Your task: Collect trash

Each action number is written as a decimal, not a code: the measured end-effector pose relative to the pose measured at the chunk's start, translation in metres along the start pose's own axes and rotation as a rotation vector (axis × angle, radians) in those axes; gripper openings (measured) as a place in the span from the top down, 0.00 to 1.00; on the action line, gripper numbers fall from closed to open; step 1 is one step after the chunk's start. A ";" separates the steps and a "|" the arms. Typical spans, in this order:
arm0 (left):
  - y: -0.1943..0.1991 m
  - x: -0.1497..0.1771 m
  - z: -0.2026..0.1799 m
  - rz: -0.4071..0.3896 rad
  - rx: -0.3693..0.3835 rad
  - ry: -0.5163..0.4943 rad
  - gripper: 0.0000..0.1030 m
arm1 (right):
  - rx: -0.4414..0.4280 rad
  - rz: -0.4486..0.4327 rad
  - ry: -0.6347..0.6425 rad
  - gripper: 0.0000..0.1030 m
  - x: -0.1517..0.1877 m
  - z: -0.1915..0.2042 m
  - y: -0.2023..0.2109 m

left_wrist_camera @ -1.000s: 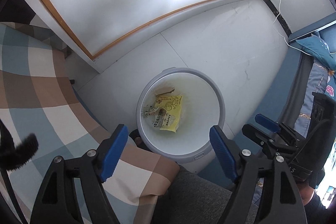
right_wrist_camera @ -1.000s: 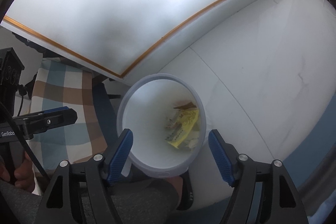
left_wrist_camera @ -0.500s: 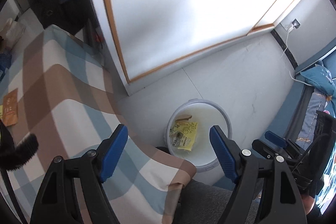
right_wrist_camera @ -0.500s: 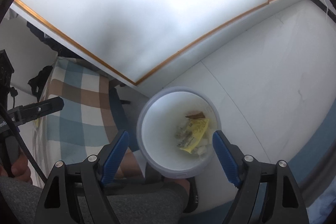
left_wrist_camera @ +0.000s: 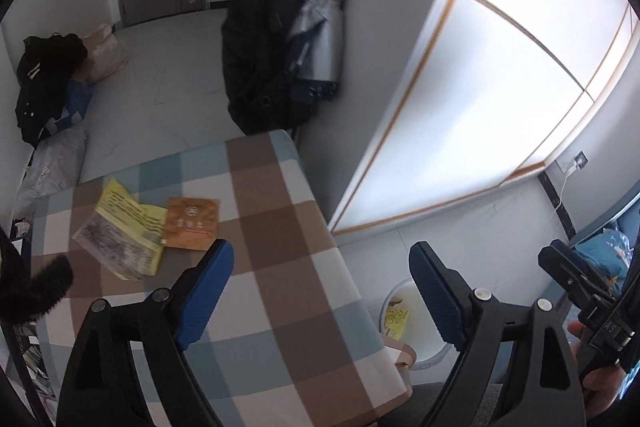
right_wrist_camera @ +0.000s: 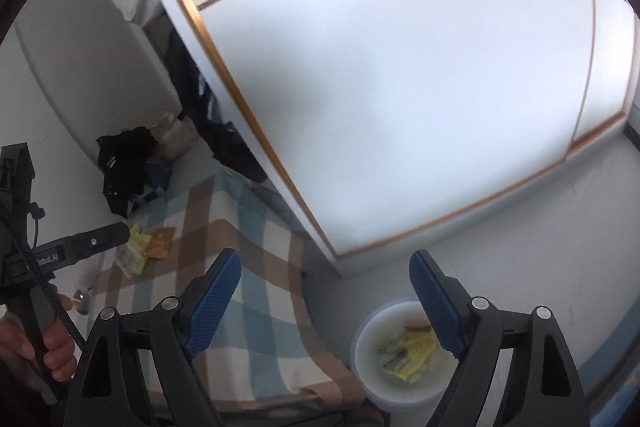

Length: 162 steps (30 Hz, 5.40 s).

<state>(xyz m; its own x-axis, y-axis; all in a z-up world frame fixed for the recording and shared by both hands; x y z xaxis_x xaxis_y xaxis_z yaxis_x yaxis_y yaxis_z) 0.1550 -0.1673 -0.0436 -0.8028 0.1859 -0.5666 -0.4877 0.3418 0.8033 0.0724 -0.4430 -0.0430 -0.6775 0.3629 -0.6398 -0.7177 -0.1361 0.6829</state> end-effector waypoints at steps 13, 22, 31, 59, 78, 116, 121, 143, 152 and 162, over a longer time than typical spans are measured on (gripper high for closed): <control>0.042 -0.010 0.152 -0.149 -0.207 0.158 0.09 | -0.196 -0.039 0.171 0.02 -0.042 0.165 -0.041; 0.007 -0.002 0.229 -0.065 -0.195 0.332 0.09 | -0.171 0.221 0.298 0.02 -0.017 0.222 -0.171; 0.001 -0.003 0.269 -0.040 -0.224 0.380 0.09 | -0.254 0.382 0.647 0.06 0.033 0.262 -0.242; -0.024 -0.003 0.287 0.053 -0.249 0.443 0.09 | -0.319 0.394 0.987 0.56 0.075 0.277 -0.260; -0.038 -0.005 0.281 0.077 -0.253 0.446 0.09 | -0.446 0.427 0.765 0.63 0.051 0.256 -0.255; -0.109 0.004 0.202 0.261 -0.143 -0.143 0.15 | -0.371 0.406 0.905 0.23 0.063 0.240 -0.257; -0.104 0.004 0.196 0.257 -0.140 -0.142 0.36 | -0.374 0.409 0.888 0.23 0.060 0.239 -0.257; -0.101 0.002 0.218 0.309 -0.051 0.057 0.94 | -0.204 0.137 1.225 0.53 0.105 0.279 -0.235; -0.098 0.005 0.231 0.309 -0.039 0.111 0.94 | -0.191 0.133 1.342 1.00 0.127 0.295 -0.233; -0.093 0.004 0.238 0.307 -0.035 0.141 0.95 | -0.214 0.164 1.165 1.00 0.096 0.301 -0.223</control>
<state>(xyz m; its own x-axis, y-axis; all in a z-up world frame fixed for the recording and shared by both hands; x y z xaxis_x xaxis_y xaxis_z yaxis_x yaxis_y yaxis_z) 0.2789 0.0213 -0.1647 -0.9523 0.1455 -0.2681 -0.2252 0.2576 0.9396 0.2159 -0.1006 -0.1504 -0.4223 -0.7120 -0.5609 -0.5463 -0.2939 0.7843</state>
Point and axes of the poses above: each gripper's, at about its wrist camera, not at the fingertips, and y roughly against the way its jaws point, z to its left, x to its underside, the point moved 2 cm from there along -y, roughly the way its jaws point, and after that the axes turned 1 degree about -x, right-handed, at the moved point
